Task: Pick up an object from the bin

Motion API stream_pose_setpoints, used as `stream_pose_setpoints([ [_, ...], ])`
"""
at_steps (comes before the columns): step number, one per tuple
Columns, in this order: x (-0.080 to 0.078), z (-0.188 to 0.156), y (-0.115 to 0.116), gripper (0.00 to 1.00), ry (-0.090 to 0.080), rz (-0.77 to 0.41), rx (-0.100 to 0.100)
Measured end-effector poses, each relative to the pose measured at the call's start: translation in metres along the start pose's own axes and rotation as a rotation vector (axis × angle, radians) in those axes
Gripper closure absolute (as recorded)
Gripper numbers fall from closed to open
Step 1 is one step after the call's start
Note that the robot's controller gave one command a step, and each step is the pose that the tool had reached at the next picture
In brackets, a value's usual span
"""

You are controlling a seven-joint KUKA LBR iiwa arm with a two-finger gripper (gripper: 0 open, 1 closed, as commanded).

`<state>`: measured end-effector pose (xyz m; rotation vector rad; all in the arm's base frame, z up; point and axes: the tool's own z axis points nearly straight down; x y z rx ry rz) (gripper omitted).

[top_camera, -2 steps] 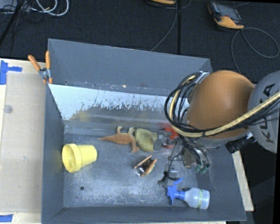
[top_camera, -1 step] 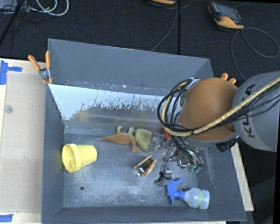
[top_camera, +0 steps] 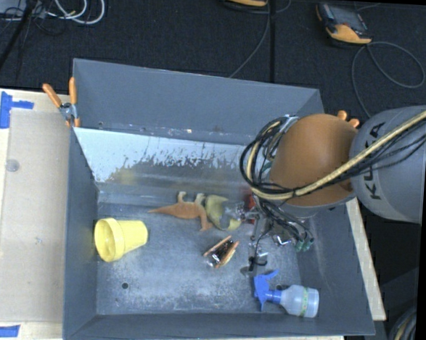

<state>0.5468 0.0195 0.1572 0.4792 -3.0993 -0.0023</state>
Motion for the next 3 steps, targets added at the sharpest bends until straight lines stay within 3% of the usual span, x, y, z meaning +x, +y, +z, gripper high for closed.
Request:
stream_pose_setpoints([
  [1, -0.005, 0.015, -0.009, 0.0, -0.004, 0.026, 0.001],
  [2, -0.01, 0.054, -0.011, 0.0, -0.002, -0.048, 0.0],
  [3, -0.013, 0.086, -0.012, 1.0, -0.003, -0.172, 0.001],
])
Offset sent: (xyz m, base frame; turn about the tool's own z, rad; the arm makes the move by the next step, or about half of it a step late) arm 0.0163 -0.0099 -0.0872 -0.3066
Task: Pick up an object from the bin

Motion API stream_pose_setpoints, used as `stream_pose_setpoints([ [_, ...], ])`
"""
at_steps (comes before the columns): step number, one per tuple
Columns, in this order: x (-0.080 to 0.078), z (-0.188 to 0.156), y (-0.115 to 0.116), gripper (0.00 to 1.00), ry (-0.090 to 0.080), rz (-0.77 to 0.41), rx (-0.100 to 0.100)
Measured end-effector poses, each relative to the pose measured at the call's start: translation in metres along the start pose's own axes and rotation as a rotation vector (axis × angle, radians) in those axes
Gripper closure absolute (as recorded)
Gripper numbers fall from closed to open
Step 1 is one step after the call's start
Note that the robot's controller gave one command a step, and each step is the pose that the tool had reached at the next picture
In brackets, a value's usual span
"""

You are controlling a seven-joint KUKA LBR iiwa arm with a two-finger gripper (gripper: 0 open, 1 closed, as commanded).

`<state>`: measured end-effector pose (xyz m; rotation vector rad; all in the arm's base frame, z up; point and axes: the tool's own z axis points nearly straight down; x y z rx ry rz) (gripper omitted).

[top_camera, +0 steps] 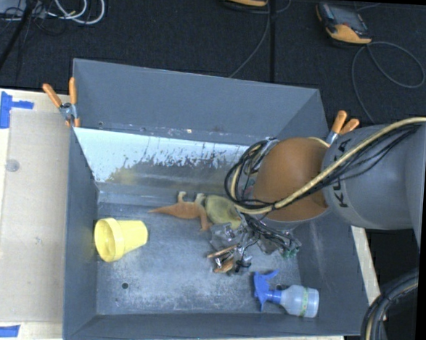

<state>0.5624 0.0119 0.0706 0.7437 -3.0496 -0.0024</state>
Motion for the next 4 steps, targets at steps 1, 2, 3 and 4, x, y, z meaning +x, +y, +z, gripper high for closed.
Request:
stream_pose_setpoints([
  [1, 0.0, 0.0, 0.0, 1.0, 0.0, 0.001, 0.0],
  [2, 0.001, -0.002, 0.0, 1.0, 0.0, 0.001, 0.0],
  [3, 0.001, -0.009, 0.001, 1.0, 0.0, 0.001, -0.001],
  [4, 0.002, -0.019, 0.002, 1.0, 0.004, 0.002, -0.004],
])
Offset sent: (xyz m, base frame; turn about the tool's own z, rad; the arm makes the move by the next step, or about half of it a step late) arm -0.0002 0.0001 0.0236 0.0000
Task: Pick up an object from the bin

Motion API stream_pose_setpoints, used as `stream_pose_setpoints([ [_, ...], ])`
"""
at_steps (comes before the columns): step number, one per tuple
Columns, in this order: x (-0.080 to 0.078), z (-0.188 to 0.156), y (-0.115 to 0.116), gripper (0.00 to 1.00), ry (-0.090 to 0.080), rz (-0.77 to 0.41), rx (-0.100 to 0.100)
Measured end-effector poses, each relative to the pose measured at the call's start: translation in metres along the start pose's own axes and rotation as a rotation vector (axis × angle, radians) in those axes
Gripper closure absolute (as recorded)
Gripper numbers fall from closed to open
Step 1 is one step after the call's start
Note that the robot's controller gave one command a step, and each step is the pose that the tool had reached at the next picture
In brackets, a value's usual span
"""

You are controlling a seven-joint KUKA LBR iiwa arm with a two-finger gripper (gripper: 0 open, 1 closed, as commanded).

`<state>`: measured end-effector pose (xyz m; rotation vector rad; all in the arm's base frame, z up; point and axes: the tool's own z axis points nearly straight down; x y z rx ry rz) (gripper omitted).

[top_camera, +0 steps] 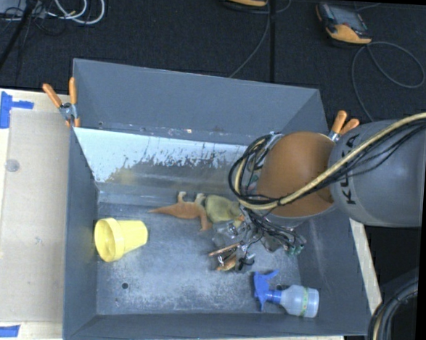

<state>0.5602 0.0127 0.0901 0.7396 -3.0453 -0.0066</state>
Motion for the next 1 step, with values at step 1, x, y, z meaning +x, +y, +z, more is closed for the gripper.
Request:
stream_pose_setpoints([
  [1, -0.0003, -0.0167, 0.0002, 1.0, -0.002, 0.0, 0.001],
])
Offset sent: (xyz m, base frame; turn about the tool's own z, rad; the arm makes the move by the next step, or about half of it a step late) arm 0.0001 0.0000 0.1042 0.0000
